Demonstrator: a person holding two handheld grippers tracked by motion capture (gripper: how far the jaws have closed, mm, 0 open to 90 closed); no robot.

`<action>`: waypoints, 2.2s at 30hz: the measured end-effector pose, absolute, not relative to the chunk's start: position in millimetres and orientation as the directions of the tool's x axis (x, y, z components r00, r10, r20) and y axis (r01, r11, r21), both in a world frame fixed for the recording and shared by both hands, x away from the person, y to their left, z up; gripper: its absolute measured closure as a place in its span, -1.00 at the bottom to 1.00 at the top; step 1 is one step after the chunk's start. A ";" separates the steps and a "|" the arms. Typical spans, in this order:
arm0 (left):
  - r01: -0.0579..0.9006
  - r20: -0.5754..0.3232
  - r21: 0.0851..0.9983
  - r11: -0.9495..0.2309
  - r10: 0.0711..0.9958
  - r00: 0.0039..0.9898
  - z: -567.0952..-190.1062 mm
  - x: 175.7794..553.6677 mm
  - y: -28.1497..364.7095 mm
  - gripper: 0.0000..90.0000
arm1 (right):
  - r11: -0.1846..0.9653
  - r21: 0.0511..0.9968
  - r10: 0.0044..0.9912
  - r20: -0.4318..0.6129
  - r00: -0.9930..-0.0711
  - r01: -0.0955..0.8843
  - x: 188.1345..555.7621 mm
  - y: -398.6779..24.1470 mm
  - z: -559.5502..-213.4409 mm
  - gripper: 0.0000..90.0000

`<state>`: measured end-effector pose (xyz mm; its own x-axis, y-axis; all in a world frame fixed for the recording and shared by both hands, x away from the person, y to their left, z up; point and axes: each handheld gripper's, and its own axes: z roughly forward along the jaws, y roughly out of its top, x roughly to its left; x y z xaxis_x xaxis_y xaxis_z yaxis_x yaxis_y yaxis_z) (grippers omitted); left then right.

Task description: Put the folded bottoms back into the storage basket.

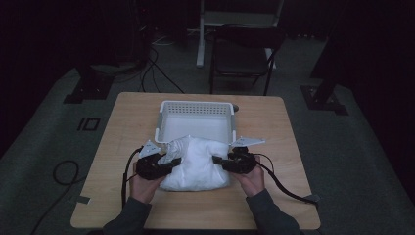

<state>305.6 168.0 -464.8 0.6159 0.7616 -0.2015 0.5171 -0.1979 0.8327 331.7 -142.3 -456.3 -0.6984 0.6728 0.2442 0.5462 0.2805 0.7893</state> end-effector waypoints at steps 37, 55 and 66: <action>0.456 -0.170 0.872 -0.178 0.763 0.623 -427.2 331.1 172.9 0.28 | 0.243 0.834 0.682 0.215 -0.698 0.495 354.6 -140.1 -422.9 0.48; 0.435 -0.162 0.886 -0.163 0.770 0.618 -415.2 344.5 171.6 0.28 | 0.227 0.849 0.698 0.199 -0.687 0.477 366.2 -140.0 -411.0 0.48; 0.428 -0.158 0.890 -0.159 0.772 0.616 -409.4 351.5 171.8 0.29 | 0.221 0.853 0.704 0.195 -0.682 0.472 373.2 -138.3 -404.8 0.48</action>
